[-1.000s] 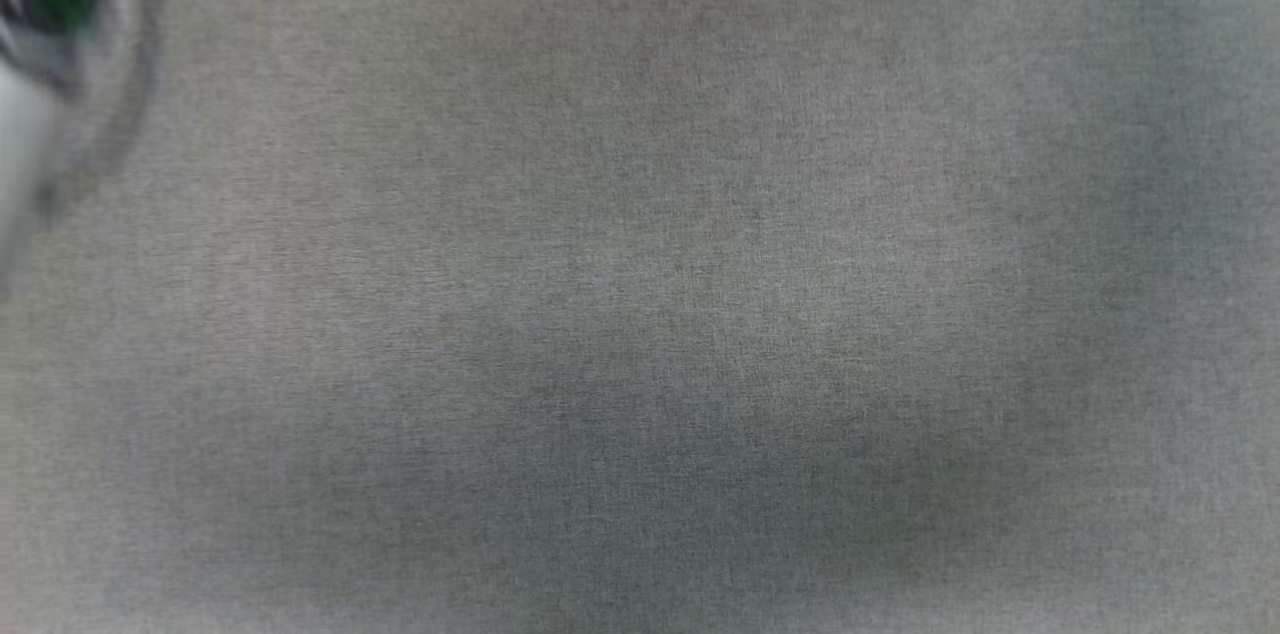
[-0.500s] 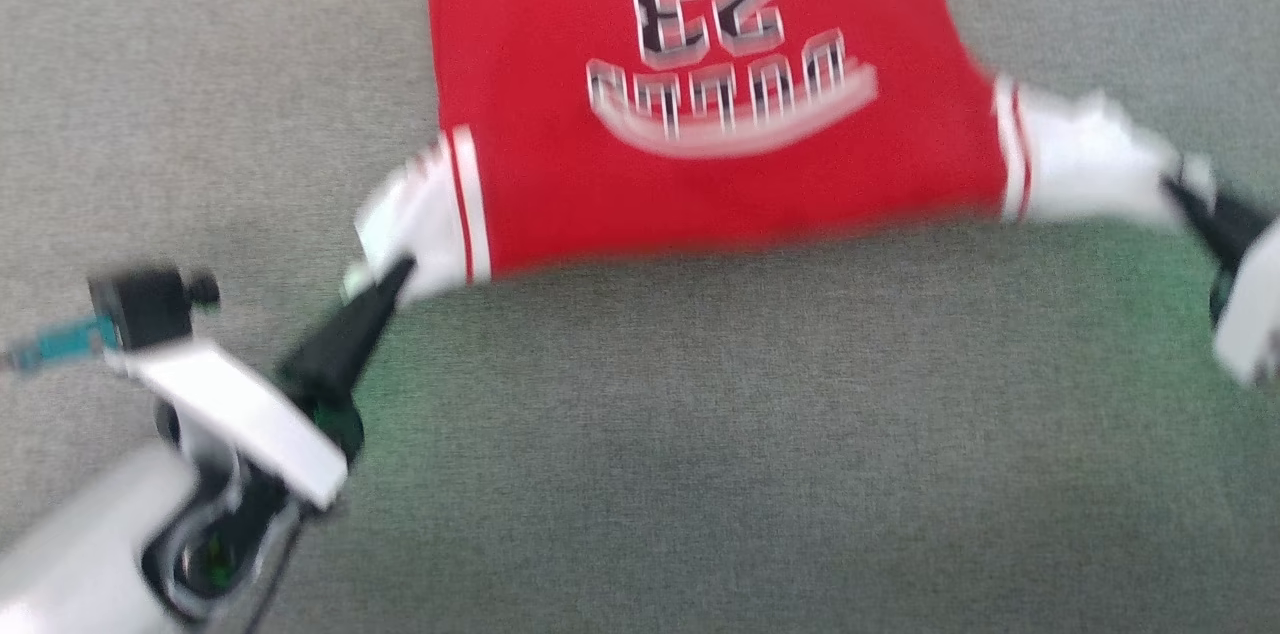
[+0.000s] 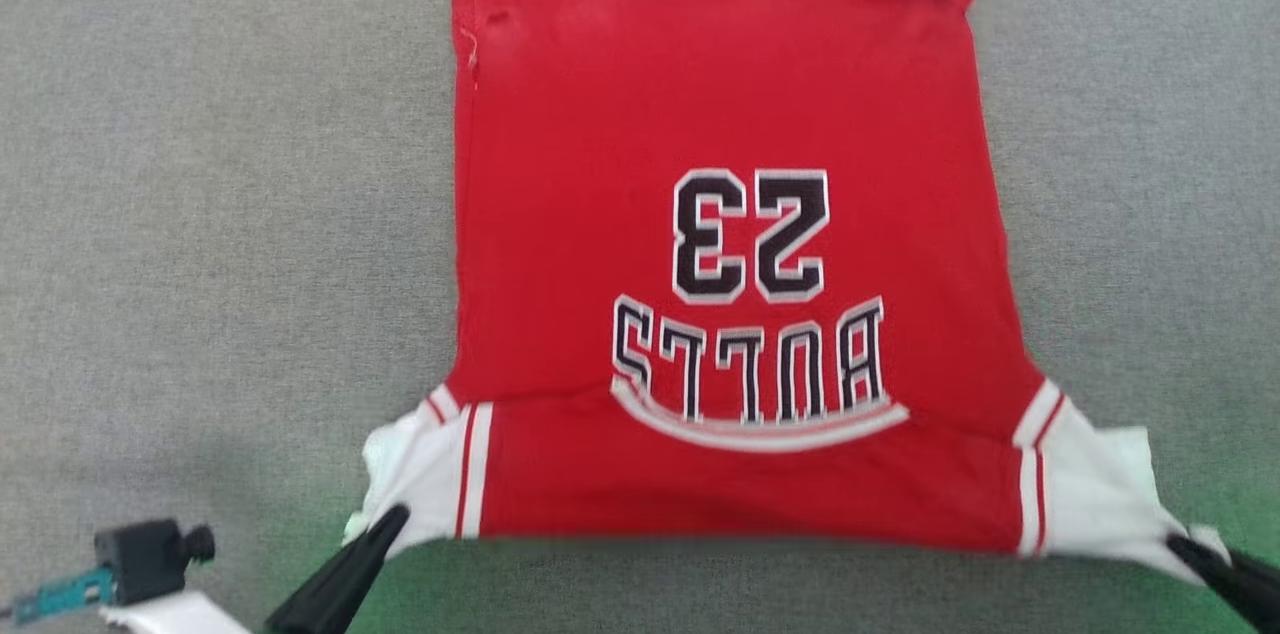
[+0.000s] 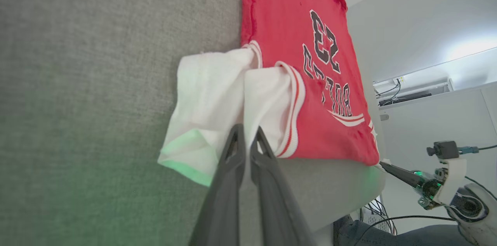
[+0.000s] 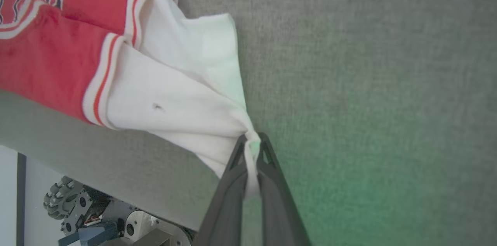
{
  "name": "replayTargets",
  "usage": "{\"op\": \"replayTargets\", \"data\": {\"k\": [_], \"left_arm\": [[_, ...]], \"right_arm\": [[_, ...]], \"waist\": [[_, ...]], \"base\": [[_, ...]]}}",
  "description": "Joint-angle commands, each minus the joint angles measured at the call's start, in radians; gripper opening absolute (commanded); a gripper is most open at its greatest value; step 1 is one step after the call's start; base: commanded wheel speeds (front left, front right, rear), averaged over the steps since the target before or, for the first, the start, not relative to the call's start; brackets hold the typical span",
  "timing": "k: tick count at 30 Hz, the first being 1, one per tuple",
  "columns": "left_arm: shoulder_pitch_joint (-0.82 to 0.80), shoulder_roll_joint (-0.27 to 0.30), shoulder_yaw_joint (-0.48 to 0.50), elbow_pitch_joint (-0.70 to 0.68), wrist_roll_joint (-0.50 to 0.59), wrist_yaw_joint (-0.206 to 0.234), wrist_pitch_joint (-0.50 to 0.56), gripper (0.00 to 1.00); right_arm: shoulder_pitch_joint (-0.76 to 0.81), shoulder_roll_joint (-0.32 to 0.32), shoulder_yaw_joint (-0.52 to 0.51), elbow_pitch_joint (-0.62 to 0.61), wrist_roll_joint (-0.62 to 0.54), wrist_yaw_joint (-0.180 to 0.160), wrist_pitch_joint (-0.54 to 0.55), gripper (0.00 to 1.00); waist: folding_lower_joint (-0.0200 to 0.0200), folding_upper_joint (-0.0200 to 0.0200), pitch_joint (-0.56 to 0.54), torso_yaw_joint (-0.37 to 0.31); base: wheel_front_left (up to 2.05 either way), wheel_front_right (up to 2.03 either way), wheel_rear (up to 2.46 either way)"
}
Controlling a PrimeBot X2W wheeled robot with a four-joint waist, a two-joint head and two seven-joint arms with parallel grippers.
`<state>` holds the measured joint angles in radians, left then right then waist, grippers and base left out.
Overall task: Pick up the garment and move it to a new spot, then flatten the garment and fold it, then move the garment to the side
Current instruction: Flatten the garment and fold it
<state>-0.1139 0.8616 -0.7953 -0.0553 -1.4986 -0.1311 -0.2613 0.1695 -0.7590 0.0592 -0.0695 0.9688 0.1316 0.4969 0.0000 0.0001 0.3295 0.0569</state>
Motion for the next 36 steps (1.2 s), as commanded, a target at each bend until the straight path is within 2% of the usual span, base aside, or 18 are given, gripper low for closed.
{"op": "replayTargets", "data": {"k": [1, 7, 16, 17, 18, 19, 24, 29, 32, 36], "left_arm": [[0.043, 0.011, 0.024, -0.011, 0.006, 0.001, -0.005, 0.00], [0.102, -0.010, 0.034, -0.010, 0.054, 0.001, -0.005, 0.00], [0.018, -0.078, -0.052, 0.064, 0.082, 0.001, -0.004, 0.00], [0.012, -0.081, -0.058, 0.069, 0.082, 0.001, -0.004, 0.00], [0.007, -0.084, -0.065, 0.074, 0.084, 0.001, -0.004, 0.00], [0.003, -0.086, -0.072, 0.078, 0.084, 0.001, -0.004, 0.00], [-0.008, -0.087, -0.095, 0.087, 0.096, 0.001, -0.005, 0.00], [-0.028, -0.090, -0.096, 0.066, 0.126, 0.001, -0.005, 0.00], [-0.048, -0.094, -0.102, 0.055, 0.150, 0.001, -0.004, 0.00], [-0.089, -0.102, -0.128, 0.041, 0.180, 0.001, -0.003, 0.00]], "right_arm": [[0.058, 0.016, -0.039, -0.028, 0.003, -0.002, 0.013, 0.00], [0.154, 0.084, -0.138, -0.091, -0.045, -0.002, 0.043, 0.00], [0.077, 0.158, -0.106, -0.039, -0.136, -0.002, 0.098, 0.00], [0.066, 0.163, -0.104, -0.032, -0.150, -0.002, 0.091, 0.16], [0.061, 0.169, -0.103, -0.025, -0.162, -0.002, 0.088, 0.80], [0.057, 0.172, -0.101, -0.022, -0.171, -0.002, 0.085, 1.00], [0.044, 0.166, -0.141, -0.046, -0.191, -0.002, 0.077, 1.00], [-0.016, 0.099, -0.293, -0.155, -0.224, -0.001, 0.126, 1.00], [-0.132, 0.067, -0.336, -0.172, -0.272, -0.001, 0.140, 1.00], [-0.380, 0.091, -0.274, -0.108, -0.340, -0.001, 0.137, 1.00]], "waist": [[0.0000, -0.0001, -0.001, 0.000], [0.0000, -0.0001, -0.008, 0.005], [0.0000, -0.0001, -0.027, 0.009], [0.0000, -0.0001, -0.027, 0.010], [0.0000, -0.0001, -0.027, 0.010], [0.0000, -0.0001, -0.027, 0.011], [0.0000, -0.0001, -0.025, 0.017], [0.0000, -0.0001, -0.016, 0.035], [0.0000, -0.0001, -0.001, 0.052], [0.0000, -0.0001, 0.029, 0.082]], "base": [[0.00, 0.00, 0.00], [0.00, 0.00, 0.00], [0.00, 0.00, 0.00], [0.00, 0.00, 0.00], [0.00, 0.00, 0.00], [0.00, 0.00, 0.00], [0.00, 0.00, 0.00], [0.00, 0.00, 0.00], [0.00, 0.00, 0.00], [0.00, 0.00, 0.00]]}}
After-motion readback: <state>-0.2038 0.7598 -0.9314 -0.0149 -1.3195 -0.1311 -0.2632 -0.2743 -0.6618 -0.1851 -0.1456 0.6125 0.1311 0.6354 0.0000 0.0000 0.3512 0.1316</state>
